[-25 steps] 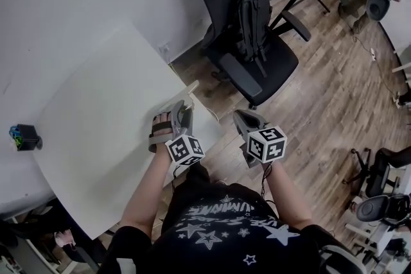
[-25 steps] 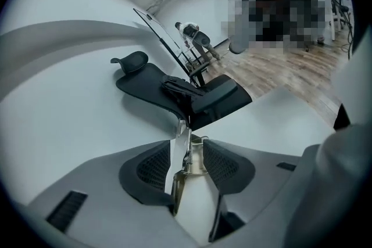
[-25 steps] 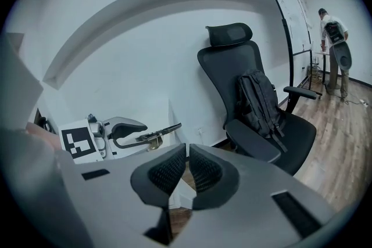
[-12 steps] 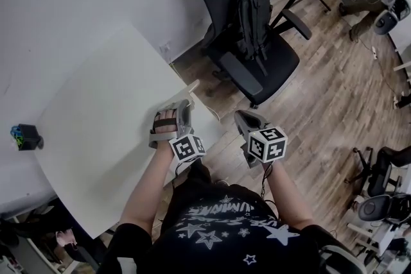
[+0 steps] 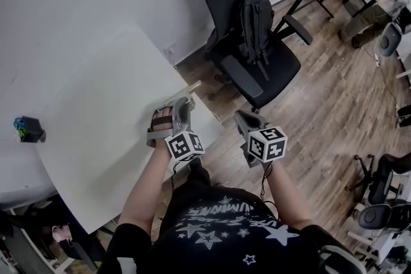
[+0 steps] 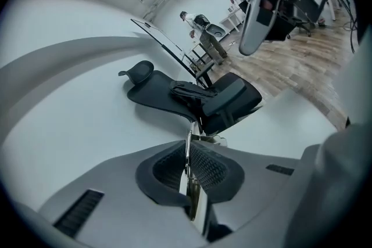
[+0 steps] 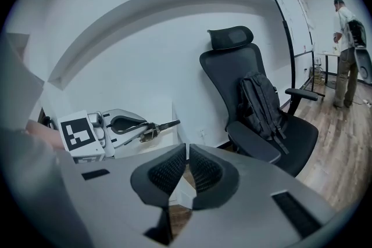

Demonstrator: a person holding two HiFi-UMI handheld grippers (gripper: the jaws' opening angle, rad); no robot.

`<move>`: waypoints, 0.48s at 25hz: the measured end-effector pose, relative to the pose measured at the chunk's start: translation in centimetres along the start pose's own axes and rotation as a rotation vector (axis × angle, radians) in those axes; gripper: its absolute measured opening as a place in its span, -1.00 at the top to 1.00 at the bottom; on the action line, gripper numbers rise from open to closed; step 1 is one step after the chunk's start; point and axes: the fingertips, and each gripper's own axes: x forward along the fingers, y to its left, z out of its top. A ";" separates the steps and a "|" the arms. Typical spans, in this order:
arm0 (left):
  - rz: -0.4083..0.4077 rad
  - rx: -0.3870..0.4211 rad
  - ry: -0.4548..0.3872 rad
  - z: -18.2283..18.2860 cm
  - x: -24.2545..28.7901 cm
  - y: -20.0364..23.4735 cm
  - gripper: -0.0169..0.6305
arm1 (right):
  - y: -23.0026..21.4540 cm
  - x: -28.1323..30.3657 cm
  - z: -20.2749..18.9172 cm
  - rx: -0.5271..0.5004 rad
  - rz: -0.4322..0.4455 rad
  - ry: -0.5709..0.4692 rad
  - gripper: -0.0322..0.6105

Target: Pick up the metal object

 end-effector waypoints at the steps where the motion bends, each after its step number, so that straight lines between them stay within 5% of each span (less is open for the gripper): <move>1: 0.008 -0.017 -0.002 0.2 -0.4 0.3 0.84 | 0.2 -0.2 0.1 -0.004 0.006 -0.003 0.75; 12: 0.007 -0.287 -0.005 2.4 -7.1 1.2 0.85 | 3.0 -4.1 1.2 -0.071 0.086 -0.066 0.75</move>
